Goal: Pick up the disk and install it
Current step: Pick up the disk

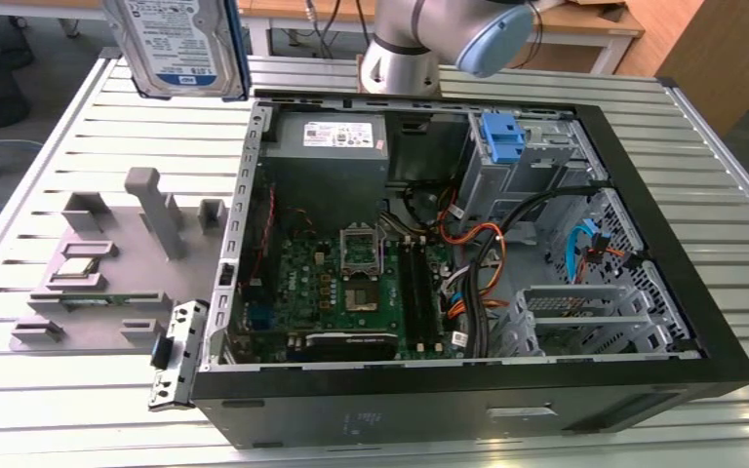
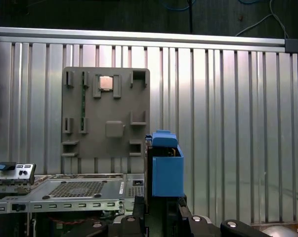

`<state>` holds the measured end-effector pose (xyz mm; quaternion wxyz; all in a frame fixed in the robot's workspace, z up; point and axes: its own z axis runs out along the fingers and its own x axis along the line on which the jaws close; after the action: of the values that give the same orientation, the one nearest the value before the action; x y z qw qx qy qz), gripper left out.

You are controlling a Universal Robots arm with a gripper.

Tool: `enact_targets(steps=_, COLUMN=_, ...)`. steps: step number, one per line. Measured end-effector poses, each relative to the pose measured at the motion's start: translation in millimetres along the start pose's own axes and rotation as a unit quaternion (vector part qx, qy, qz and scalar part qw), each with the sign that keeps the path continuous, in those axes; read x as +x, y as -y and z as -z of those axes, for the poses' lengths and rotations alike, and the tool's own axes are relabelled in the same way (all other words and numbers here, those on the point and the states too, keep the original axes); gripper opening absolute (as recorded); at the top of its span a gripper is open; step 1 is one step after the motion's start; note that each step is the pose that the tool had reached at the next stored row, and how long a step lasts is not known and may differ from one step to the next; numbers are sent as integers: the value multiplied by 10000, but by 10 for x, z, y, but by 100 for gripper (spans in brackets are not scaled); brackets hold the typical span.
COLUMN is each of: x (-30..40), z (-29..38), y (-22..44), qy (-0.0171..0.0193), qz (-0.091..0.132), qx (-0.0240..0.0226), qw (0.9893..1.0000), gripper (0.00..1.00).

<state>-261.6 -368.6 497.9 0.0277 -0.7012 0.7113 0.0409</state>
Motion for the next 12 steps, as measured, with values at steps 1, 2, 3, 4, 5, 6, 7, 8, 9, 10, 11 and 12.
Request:
enact_targets(steps=1, x=0, z=0, y=28, qy=0, qz=0, qx=-1, qw=10000, gripper=35)
enact_targets(steps=2, x=-1, z=0, y=54, qy=0, qz=-1, qx=-1, qw=10000, gripper=35)
enact_targets(steps=3, x=-1, z=1, y=79, qy=0, qz=-1, qx=-2, qw=10000, gripper=35)
enact_targets(steps=4, x=-2, z=1, y=106, qy=0, qz=0, qx=-3, qw=10000, gripper=35)
enact_targets(steps=5, x=-2, z=1, y=130, qy=0, qz=0, qx=-4, qw=10000, gripper=35)
enact_targets(steps=6, x=-2, z=2, y=152, qy=0, qz=-1, qx=-4, qw=10000, gripper=35)
enact_targets(steps=7, x=-3, z=2, y=173, qy=0, qz=0, qx=-5, qw=10000, gripper=35)
enact_targets(steps=8, x=-3, z=3, y=194, qy=0, qz=-1, qx=-5, qw=10000, gripper=35)
enact_targets(steps=9, x=-3, z=3, y=213, qy=0, qz=-1, qx=-6, qw=10000, gripper=35)
enact_targets(steps=10, x=-3, z=3, y=230, qy=0, qz=-1, qx=-6, qw=10000, gripper=35)
enact_targets(steps=11, x=-4, z=3, y=245, qy=0, qz=-1, qx=-6, qw=10000, gripper=35)
enact_targets(steps=12, x=-4, z=3, y=262, qy=0, qz=-1, qx=-6, qw=10000, gripper=35)
